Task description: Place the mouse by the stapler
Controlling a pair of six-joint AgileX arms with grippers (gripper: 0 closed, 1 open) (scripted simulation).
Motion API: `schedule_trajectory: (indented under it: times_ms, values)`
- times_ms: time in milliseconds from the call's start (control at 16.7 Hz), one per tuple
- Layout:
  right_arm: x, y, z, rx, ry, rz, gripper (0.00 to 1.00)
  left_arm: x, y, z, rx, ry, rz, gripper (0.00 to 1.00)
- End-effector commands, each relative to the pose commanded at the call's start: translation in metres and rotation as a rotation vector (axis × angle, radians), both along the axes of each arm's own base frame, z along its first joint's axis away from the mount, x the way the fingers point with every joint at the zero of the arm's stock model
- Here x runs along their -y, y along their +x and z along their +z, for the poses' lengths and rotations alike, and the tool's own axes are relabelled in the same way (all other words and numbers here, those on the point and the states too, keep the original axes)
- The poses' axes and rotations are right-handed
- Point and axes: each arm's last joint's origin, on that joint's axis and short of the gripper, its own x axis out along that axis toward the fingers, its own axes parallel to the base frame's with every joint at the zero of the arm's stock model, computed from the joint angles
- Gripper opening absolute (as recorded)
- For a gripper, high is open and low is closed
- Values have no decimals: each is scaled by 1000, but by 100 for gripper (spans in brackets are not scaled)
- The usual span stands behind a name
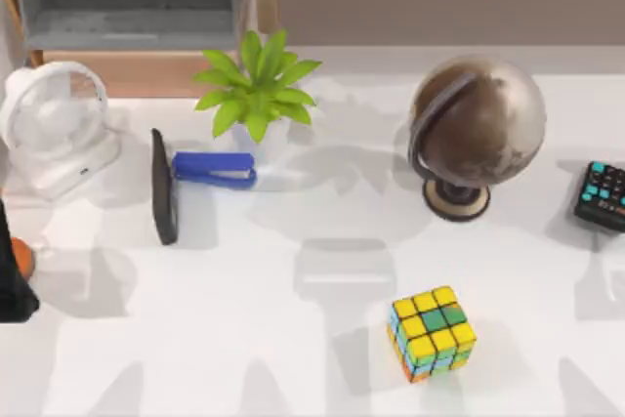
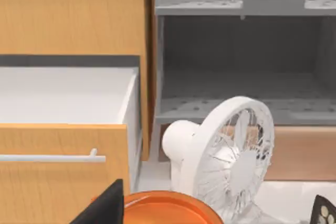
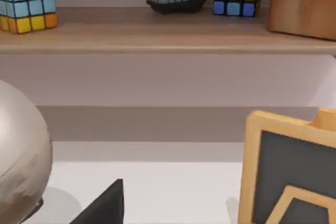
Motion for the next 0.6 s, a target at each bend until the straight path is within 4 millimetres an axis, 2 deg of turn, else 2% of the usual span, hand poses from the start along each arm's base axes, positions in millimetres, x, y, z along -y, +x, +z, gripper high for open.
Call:
schedule_trajectory:
  times_ms: [180,300,420,600]
  values:
    - [0,0,0,0,0,0,100,0,0,2,-5,1,1,100]
    - [0,0,0,0,0,0,100,-1,0,11,-31,4,8,100]
    - [0,0,0,0,0,0,100,-3,3,27,-81,9,20,100]
    - [0,0,0,0,0,0,100,-7,13,62,-189,17,48,100]
